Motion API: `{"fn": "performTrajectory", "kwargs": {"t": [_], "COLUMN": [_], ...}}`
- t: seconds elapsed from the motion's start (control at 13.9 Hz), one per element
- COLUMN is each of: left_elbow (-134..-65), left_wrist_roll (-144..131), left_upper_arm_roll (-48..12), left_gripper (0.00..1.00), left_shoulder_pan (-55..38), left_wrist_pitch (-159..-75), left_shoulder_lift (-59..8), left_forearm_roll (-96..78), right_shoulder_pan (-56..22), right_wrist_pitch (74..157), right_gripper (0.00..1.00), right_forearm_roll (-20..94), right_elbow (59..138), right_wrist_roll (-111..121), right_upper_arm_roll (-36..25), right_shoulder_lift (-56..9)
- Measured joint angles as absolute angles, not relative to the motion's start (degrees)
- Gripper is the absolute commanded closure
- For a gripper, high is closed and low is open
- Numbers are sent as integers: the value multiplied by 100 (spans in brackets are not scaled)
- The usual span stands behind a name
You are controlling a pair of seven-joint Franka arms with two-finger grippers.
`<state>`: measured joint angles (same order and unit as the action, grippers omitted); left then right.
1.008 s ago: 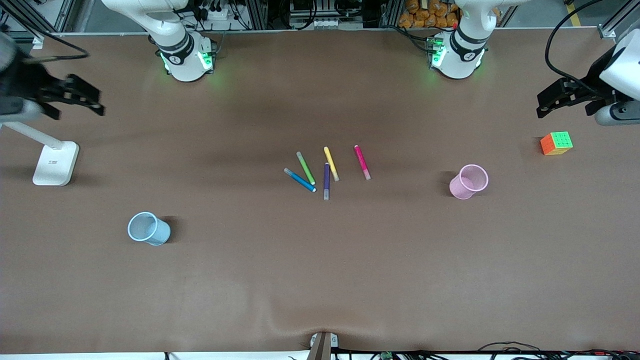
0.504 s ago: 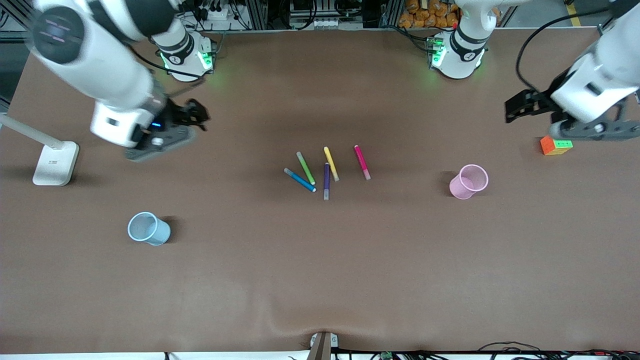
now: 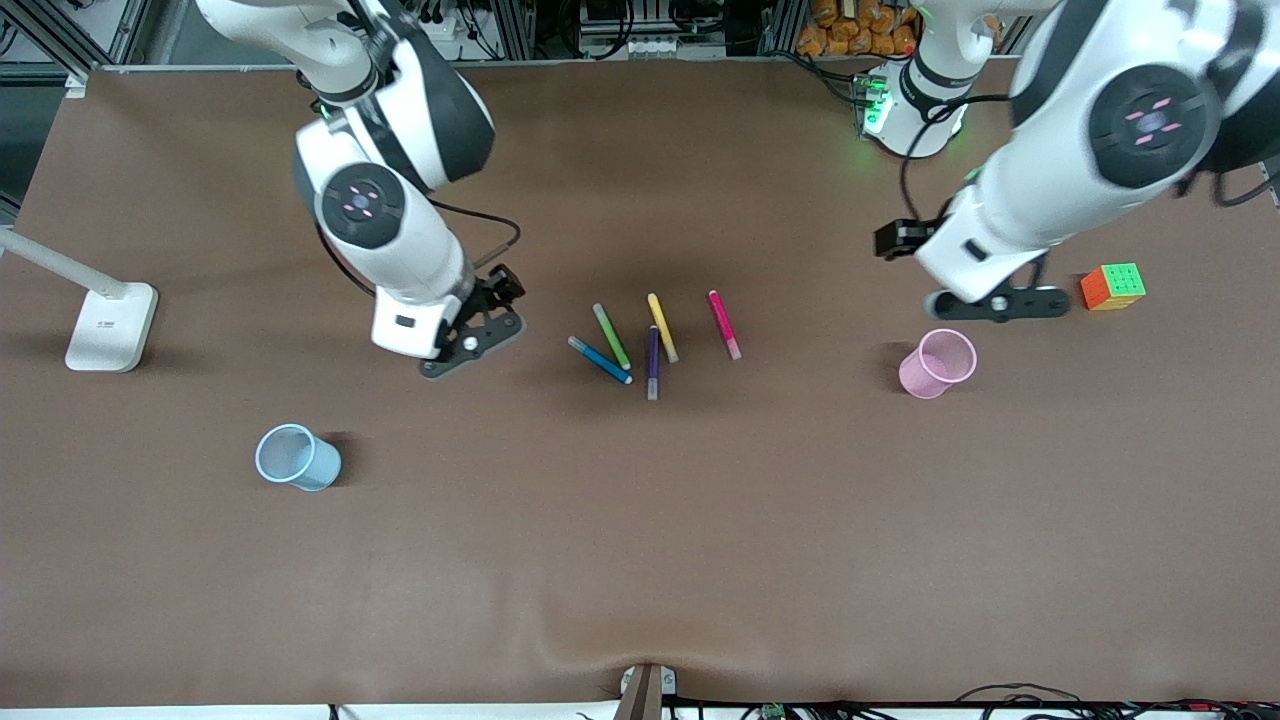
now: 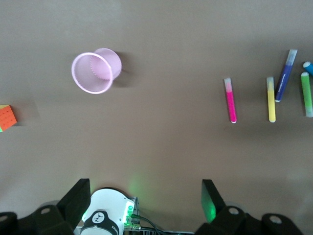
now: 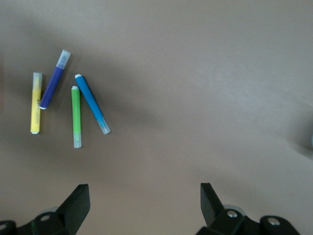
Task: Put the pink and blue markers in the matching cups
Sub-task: 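Move the right gripper toward the blue marker while the left gripper reaches the pink marker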
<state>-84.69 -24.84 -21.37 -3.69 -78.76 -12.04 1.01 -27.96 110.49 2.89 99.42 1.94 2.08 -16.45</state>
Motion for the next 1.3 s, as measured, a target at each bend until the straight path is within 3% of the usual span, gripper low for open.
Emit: {"fn": "performTrajectory", "kwargs": {"t": [0.65,1.3], "left_elbow": [-8496,-8493], "left_wrist_roll": [-3216,-3350], "left_upper_arm_roll": [-2144,-2144], "left_gripper": [0,0], "left_shoulder_pan": [-987,-1141], "left_wrist_pitch": [-8027,-8386], "left_shoulder_lift": [-2560,-2962], "left_forearm_roll": [-269,-669], "right_shoulder_pan": [-3443,-3633], "right_wrist_pitch": [13110,14499], "right_gripper": [0,0], "right_forearm_roll": [285,211], "right_elbow": [10942,11031], "right_wrist_roll": [257,258], "right_upper_arm_roll": [208,202], "right_shoulder_lift": [-2097,-3049]}}
